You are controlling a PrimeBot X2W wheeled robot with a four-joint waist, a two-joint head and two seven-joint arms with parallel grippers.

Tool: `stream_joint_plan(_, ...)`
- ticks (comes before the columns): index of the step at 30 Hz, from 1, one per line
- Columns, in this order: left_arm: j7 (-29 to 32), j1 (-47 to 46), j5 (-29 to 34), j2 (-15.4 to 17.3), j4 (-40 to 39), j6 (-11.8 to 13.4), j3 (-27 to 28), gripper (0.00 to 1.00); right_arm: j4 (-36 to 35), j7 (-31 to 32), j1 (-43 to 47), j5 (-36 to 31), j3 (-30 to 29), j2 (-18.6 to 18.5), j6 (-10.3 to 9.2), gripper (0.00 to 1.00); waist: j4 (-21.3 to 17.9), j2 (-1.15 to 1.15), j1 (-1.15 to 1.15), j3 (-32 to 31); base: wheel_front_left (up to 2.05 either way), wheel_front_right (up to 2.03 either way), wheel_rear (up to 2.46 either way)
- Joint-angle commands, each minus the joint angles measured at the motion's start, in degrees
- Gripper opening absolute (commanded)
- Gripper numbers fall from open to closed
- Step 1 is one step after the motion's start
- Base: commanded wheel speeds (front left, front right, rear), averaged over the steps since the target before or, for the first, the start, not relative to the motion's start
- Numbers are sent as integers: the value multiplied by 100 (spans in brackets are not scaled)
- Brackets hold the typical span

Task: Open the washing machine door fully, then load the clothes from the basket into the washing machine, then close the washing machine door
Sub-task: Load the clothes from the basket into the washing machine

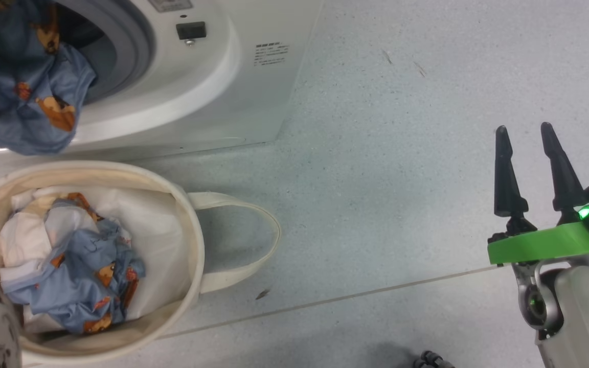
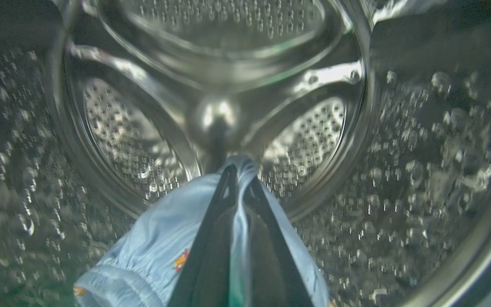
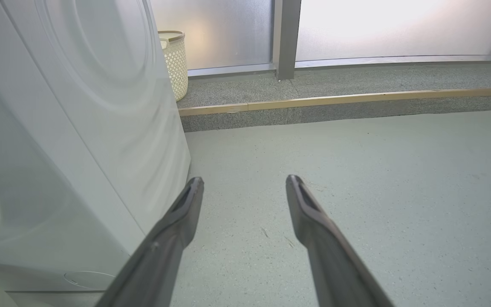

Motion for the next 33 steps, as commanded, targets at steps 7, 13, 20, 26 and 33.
stream_joint_plan(7, 389, -155, 444, 181, 1731, 182, -139, 100, -154, -71, 104, -47, 174, 21, 2, 100, -58, 0, -1, -45, 0, 0, 0)
stream_joint_plan(13, 914, -442, 789, 200, 2615, 480, -528, 100, -77, -71, 26, -12, 288, 43, 2, 100, -60, 0, -1, -216, 0, 0, 0)
stream_joint_plan(20, 99, -252, 595, 37, 2615, 298, -452, 100, 62, -71, -56, 81, 412, 98, 2, 100, 36, 0, -1, -561, 0, 0, 0)
stream_joint_plan(26, -22, 546, 503, -86, 1911, 53, -408, 100, 244, -71, -76, 159, 551, 161, 2, 100, 236, 0, -1, -1023, 0, 0, 0)
stream_joint_plan(33, -25, 1805, 305, -260, 729, -83, -242, 100, 417, -71, -87, 152, 735, 144, 2, 100, 538, 0, -1, -1570, 0, 0, 0)
